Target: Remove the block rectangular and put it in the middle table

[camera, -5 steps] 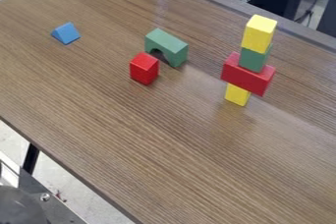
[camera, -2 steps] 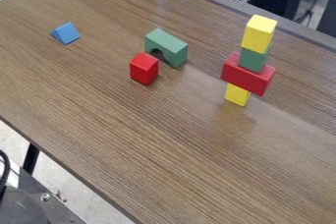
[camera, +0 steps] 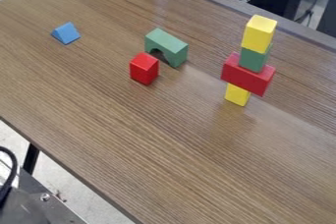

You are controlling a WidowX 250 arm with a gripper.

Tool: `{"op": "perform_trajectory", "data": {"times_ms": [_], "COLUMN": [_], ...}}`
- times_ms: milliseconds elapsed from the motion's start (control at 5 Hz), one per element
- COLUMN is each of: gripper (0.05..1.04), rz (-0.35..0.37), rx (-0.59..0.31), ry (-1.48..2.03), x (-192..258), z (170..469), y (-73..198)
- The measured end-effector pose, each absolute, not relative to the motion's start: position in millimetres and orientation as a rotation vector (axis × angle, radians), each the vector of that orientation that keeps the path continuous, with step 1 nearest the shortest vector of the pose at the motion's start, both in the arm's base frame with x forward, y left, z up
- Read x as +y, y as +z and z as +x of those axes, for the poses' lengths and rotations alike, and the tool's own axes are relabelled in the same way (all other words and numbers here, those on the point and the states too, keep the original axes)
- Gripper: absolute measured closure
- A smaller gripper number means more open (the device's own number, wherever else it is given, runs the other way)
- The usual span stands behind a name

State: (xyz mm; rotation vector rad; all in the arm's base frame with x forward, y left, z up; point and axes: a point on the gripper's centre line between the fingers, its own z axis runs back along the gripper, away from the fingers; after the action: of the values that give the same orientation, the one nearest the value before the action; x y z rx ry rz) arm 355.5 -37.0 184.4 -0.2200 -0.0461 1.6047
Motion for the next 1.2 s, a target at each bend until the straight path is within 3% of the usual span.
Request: {"op": "perform_trajectory", "data": {"times_ms": [200,800,1200], "gripper": [0.504,0.504,0.504], "rz": [-0.249,-0.229,-0.198], "rx": [-0.068,-0.088,-0.124], "ry": [1.590,1.578,1.560], "x": [-46.6,-55.5,-24.8], "z": [351.5,344.9,362.8], "y": [195.8,192.1,182.5]}}
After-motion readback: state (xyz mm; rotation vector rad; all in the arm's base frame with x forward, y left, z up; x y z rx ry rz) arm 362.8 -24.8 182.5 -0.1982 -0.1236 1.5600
